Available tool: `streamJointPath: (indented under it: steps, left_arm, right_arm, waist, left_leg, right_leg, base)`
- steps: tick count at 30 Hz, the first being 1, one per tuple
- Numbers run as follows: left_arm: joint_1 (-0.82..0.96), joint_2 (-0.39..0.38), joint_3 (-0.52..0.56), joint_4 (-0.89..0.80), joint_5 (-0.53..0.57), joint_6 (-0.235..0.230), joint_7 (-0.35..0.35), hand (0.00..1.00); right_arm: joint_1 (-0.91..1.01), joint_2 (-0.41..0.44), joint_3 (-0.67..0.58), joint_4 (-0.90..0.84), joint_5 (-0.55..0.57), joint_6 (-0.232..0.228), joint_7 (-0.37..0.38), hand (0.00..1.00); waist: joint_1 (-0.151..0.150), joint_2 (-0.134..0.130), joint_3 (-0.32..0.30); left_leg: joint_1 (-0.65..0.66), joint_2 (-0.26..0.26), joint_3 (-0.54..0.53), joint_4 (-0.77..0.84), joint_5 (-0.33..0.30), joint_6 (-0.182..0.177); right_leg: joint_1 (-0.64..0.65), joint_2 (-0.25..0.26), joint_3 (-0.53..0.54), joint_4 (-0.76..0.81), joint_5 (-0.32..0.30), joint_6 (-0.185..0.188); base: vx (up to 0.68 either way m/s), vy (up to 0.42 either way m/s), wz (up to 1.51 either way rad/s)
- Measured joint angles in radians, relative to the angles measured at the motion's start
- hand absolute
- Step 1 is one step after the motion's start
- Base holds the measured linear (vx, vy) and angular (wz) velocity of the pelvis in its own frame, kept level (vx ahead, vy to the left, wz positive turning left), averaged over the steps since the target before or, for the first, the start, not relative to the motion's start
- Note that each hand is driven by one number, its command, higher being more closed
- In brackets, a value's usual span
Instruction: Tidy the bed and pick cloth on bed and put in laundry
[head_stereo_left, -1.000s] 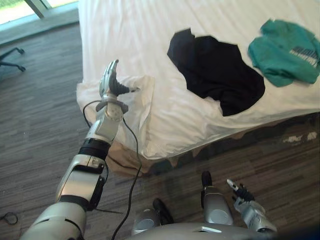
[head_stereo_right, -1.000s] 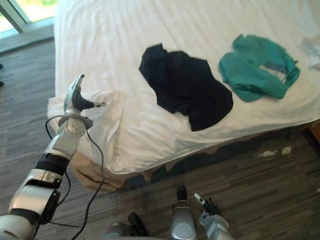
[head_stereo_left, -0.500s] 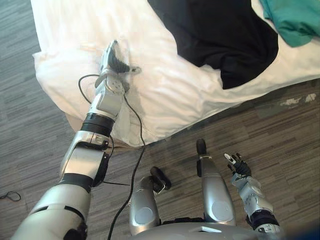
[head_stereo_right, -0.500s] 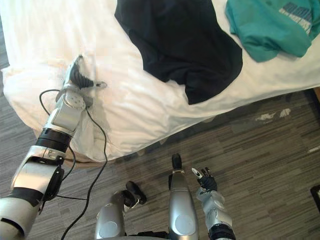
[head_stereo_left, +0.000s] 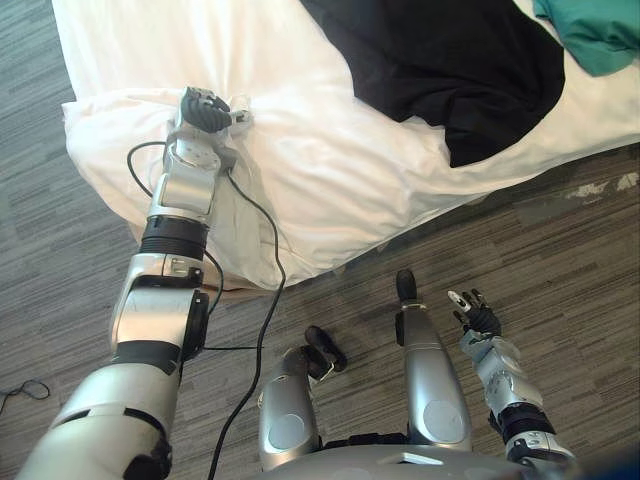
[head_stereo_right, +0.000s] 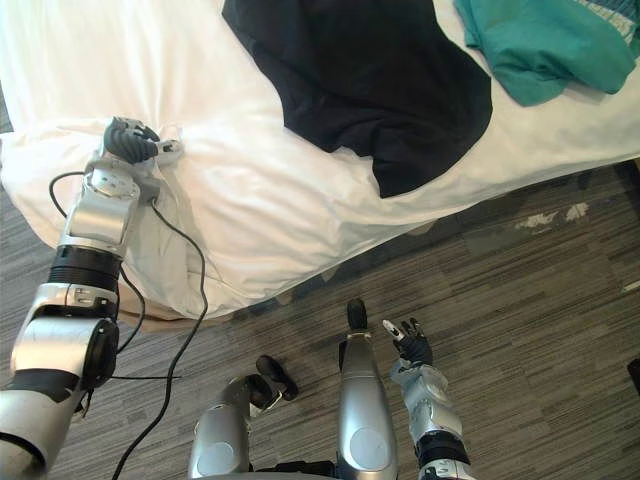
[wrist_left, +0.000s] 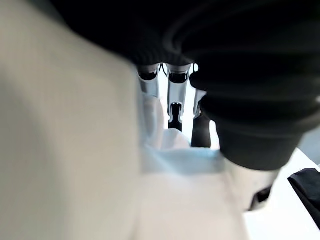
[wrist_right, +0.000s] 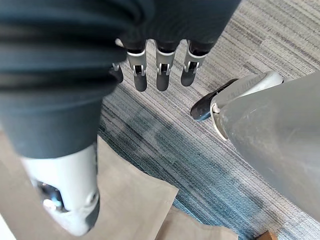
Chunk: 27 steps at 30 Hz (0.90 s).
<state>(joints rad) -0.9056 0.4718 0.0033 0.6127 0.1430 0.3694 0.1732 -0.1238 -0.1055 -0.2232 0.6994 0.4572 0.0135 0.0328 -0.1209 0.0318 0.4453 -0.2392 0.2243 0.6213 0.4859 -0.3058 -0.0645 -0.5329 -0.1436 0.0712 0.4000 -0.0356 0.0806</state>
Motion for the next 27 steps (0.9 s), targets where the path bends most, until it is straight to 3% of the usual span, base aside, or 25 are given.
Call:
streamJointPath:
  steps: [5, 10, 14, 15, 23, 24, 27]
  left_arm:
    - [0.076, -0.003, -0.023, -0.005, -0.016, -0.076, 0.025, 1.00]
    - [0.179, -0.002, -0.039, -0.069, -0.038, -0.147, -0.011, 1.00]
    - [0.329, 0.010, -0.040, -0.107, -0.037, -0.187, -0.053, 1.00]
    - [0.376, 0.015, -0.039, -0.123, -0.037, -0.195, -0.064, 1.00]
    - [0.605, 0.072, 0.062, -0.166, -0.032, -0.260, -0.124, 1.00]
    - [0.652, 0.087, 0.082, -0.167, -0.032, -0.271, -0.134, 0.00]
    - [0.754, 0.099, 0.135, -0.167, -0.033, -0.275, -0.178, 0.00]
  right_arm:
    - [0.017, -0.006, 0.003, 0.012, -0.001, -0.006, -0.011, 0.00]
    - [0.054, -0.024, 0.021, 0.026, -0.001, -0.009, -0.020, 0.00]
    - [0.120, -0.022, 0.024, 0.042, -0.001, -0.007, -0.020, 0.00]
    - [0.144, -0.022, 0.023, 0.044, -0.001, -0.007, -0.019, 0.00]
    - [0.213, -0.007, -0.009, 0.127, -0.010, 0.002, -0.015, 0.00]
    - [0.228, -0.003, -0.014, 0.151, -0.012, 0.006, -0.014, 0.00]
    - [0.250, 0.005, -0.048, 0.186, -0.013, 0.021, -0.012, 0.00]
  waist:
    - [0.001, 0.001, -0.003]
    - [0.016, 0.003, -0.008]
    - [0.040, 0.003, -0.079]
    - [0.061, 0.002, -0.108]
    - [0.113, 0.006, -0.197]
    - [0.116, 0.005, -0.225]
    - [0.127, 0.009, -0.262]
  left_leg:
    - [0.066, -0.021, -0.004, -0.053, 0.023, -0.002]
    - [0.114, -0.040, -0.032, -0.119, 0.052, -0.006]
    - [0.162, -0.050, -0.058, -0.186, 0.087, -0.017]
    - [0.176, -0.050, -0.059, -0.203, 0.093, -0.023]
    - [0.260, -0.053, -0.138, -0.291, 0.140, -0.040]
    - [0.274, -0.055, -0.154, -0.316, 0.153, -0.042]
    - [0.315, -0.058, -0.190, -0.365, 0.173, -0.049]
  right_leg:
    - [0.063, -0.017, -0.010, -0.019, -0.002, 0.003]
    - [0.130, -0.036, -0.054, -0.053, -0.005, 0.006]
    - [0.195, -0.041, -0.096, -0.087, -0.008, 0.003]
    - [0.210, -0.039, -0.112, -0.096, -0.009, 0.001]
    - [0.359, -0.037, -0.202, -0.182, -0.010, -0.002]
    - [0.387, -0.036, -0.227, -0.203, -0.009, -0.002]
    - [0.456, -0.029, -0.264, -0.256, -0.001, 0.000]
  base:
    - [0.02, -0.003, 0.04]
    - [-0.01, -0.015, 0.22]
    - [0.04, -0.027, 0.23]
    - [0.06, -0.021, 0.17]
    - [0.04, -0.024, 0.29]
    - [0.05, -0.031, 0.40]
    - [0.05, -0.029, 0.30]
